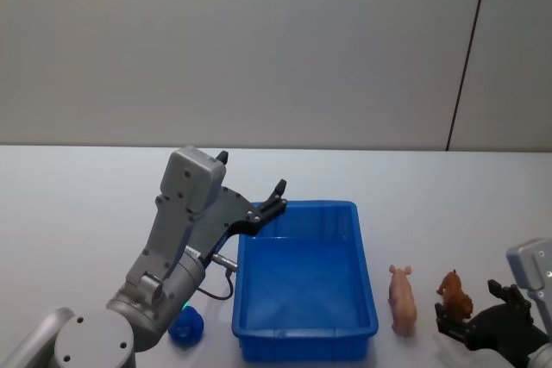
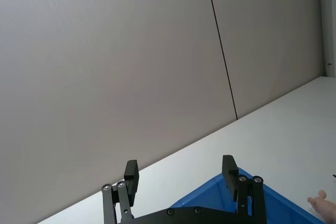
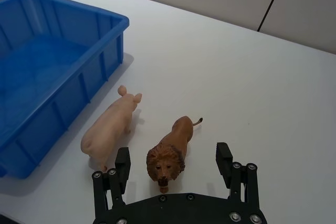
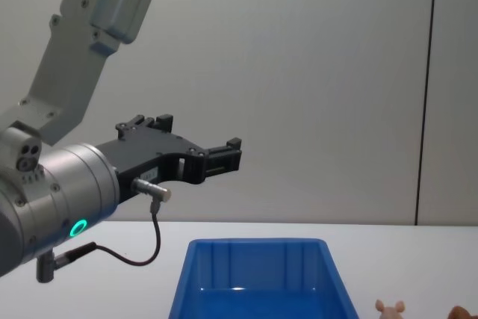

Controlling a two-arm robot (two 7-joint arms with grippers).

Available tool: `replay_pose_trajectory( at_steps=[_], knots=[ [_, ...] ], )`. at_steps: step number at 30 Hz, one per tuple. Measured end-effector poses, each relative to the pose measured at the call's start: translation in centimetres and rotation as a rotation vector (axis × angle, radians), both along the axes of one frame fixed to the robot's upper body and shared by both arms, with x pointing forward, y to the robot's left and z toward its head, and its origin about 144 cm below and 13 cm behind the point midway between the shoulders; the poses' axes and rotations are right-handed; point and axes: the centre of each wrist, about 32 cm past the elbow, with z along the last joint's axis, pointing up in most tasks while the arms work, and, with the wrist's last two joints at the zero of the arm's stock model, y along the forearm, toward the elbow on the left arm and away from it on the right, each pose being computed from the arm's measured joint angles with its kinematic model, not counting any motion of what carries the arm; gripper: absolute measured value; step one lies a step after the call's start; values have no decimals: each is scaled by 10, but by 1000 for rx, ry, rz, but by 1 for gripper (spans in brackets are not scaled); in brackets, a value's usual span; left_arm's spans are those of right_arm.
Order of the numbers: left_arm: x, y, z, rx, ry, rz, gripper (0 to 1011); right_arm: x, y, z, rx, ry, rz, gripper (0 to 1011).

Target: Pick up the two dolls from the table and place them into the box.

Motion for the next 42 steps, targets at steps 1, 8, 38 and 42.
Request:
replay_pose_trajectory(
  at_steps=[1,8,38,42],
  knots=[
    [0,0,0,0,0,0,1001,1,0,-1,-1,5,-1,1003],
    [0,0,0,0,0,0,1001,7,3,-6,-9,29,-9,934],
    [0,0,0,0,0,0,1001,14,10,2,2,-70,15,430],
    [0,0,0,0,0,0,1001,14,13,10,10,-121,29,430]
  ],
)
